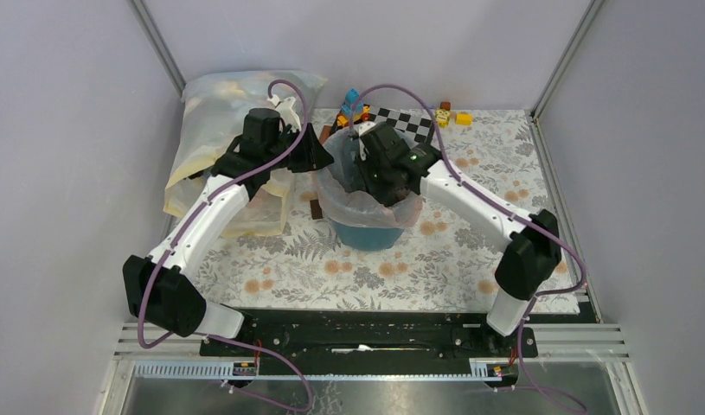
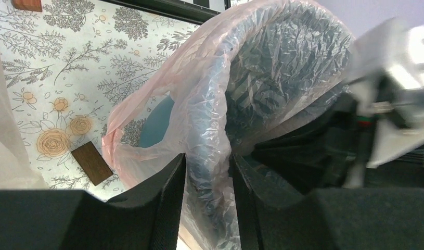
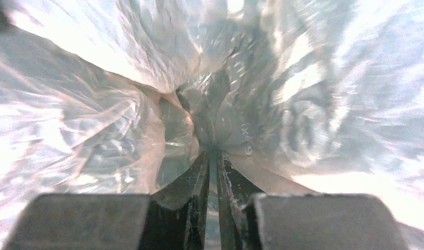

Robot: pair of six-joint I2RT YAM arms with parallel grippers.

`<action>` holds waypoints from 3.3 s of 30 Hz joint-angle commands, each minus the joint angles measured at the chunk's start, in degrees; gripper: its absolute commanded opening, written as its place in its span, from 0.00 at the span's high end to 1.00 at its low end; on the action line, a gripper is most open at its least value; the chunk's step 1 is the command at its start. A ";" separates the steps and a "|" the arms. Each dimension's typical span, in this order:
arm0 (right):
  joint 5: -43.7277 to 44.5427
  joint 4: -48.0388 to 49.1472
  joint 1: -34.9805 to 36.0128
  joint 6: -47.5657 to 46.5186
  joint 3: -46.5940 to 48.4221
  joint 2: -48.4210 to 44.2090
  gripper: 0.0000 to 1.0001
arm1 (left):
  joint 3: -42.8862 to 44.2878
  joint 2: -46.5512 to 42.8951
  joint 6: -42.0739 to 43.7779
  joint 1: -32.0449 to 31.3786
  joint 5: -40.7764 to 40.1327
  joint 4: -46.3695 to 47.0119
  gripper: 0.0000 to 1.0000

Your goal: Put the trash bags into the trash bin

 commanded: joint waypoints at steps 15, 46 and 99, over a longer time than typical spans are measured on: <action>22.49 -7.11 -0.67 -2.14 10.72 -14.00 0.21 | 7.29 -7.32 2.97 -0.43 -6.20 -5.10 0.16; 5.48 -4.13 -14.00 2.18 3.48 -8.67 0.84 | -17.93 -28.16 -0.57 -0.38 -15.76 5.84 0.01; 4.90 37.74 -22.39 1.30 -43.99 -51.72 0.00 | -38.43 -31.13 -7.81 -0.52 -5.79 26.14 0.01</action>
